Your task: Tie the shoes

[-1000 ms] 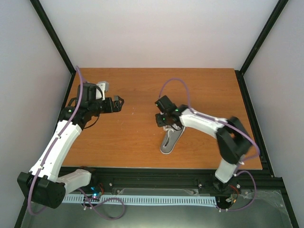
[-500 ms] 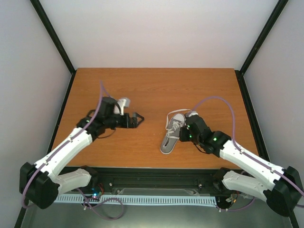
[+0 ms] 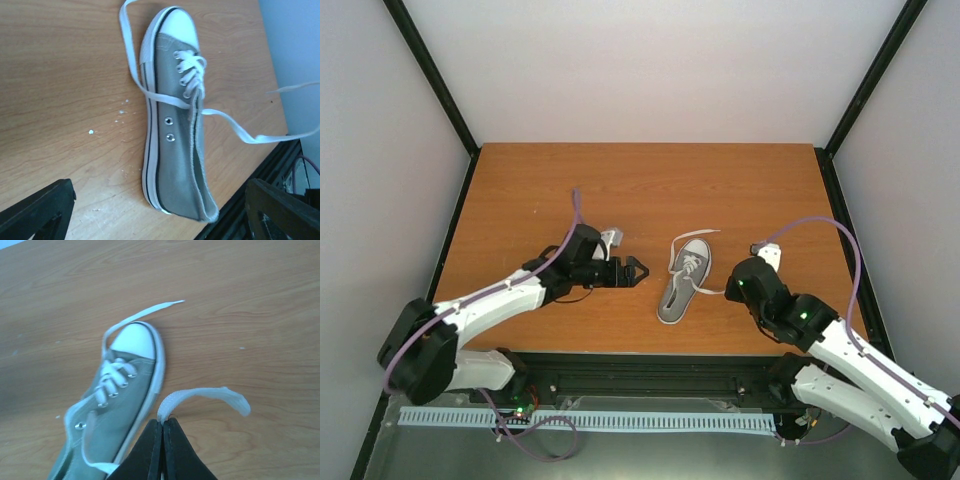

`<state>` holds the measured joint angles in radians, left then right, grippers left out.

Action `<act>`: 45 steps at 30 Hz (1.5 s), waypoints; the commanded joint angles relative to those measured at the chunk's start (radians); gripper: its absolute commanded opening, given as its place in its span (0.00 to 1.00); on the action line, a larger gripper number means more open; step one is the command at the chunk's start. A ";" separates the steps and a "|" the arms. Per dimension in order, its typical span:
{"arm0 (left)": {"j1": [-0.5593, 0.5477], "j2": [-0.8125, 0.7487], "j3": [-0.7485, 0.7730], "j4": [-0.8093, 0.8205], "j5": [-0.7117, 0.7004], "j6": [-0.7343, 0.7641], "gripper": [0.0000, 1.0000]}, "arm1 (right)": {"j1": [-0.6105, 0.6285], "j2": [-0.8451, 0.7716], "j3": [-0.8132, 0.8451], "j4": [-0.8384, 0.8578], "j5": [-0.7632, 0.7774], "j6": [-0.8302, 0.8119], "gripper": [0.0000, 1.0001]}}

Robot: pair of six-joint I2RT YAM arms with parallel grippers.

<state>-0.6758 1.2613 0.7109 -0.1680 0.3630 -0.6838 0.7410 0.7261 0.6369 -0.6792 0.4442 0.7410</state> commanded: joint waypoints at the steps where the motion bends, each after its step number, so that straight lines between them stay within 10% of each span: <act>1: -0.015 0.112 0.047 0.089 -0.011 -0.067 0.92 | 0.000 0.066 -0.009 -0.078 0.150 0.112 0.03; 5: -0.015 0.194 0.111 0.124 -0.006 -0.095 0.85 | -0.002 0.177 -0.028 -0.098 0.184 0.176 0.08; 9: -0.015 0.156 0.148 0.046 -0.102 -0.062 0.89 | -0.001 0.227 0.020 -0.113 0.175 0.161 0.70; 15: -0.001 -0.044 0.321 -0.277 -0.241 0.104 1.00 | -0.002 0.257 0.172 -0.010 0.084 -0.050 0.86; 22: 0.189 -0.033 0.659 -0.638 -0.103 0.359 1.00 | -0.002 0.574 0.413 0.071 -0.093 -0.158 0.87; 32: 0.400 -0.062 0.565 -0.573 -0.334 0.408 1.00 | -0.089 1.002 0.603 0.196 -0.310 -0.127 0.72; 45: 0.403 -0.070 0.527 -0.574 -0.402 0.422 1.00 | -0.100 1.322 0.813 0.118 -0.179 -0.144 0.53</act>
<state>-0.2813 1.2045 1.2377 -0.7349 -0.0238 -0.2844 0.6456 2.0129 1.3994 -0.5301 0.1986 0.5938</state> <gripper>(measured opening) 0.998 0.541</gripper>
